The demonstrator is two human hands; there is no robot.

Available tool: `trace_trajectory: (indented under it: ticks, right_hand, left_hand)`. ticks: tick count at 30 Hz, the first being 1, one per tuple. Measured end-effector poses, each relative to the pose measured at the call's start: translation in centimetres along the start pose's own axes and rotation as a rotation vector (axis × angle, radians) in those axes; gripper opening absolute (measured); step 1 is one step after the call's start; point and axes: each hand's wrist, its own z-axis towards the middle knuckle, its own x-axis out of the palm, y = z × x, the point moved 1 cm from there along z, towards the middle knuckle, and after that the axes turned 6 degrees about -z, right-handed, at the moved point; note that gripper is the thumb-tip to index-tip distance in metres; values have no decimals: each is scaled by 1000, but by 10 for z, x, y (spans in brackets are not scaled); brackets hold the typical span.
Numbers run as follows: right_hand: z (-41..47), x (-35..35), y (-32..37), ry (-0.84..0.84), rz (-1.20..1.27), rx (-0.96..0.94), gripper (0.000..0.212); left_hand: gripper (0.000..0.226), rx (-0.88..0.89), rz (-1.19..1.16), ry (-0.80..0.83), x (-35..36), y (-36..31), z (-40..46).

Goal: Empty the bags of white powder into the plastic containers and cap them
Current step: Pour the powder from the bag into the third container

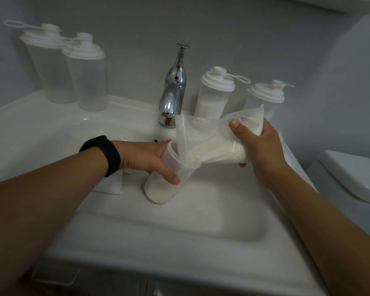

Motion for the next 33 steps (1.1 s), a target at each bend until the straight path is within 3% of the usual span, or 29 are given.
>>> trace_trajectory:
  ticks: [14, 24, 33]
  right_hand:
    - [-1, 0, 1, 4, -11, 7, 48]
    - [-1, -1, 0, 10, -10, 2, 59]
    - [1, -2, 2, 5, -19, 1, 53]
  left_hand:
    - [92, -27, 16, -21, 0, 1, 0]
    - [88, -22, 0, -5, 1, -5, -3]
    - [92, -33, 4, 4, 0, -4, -3]
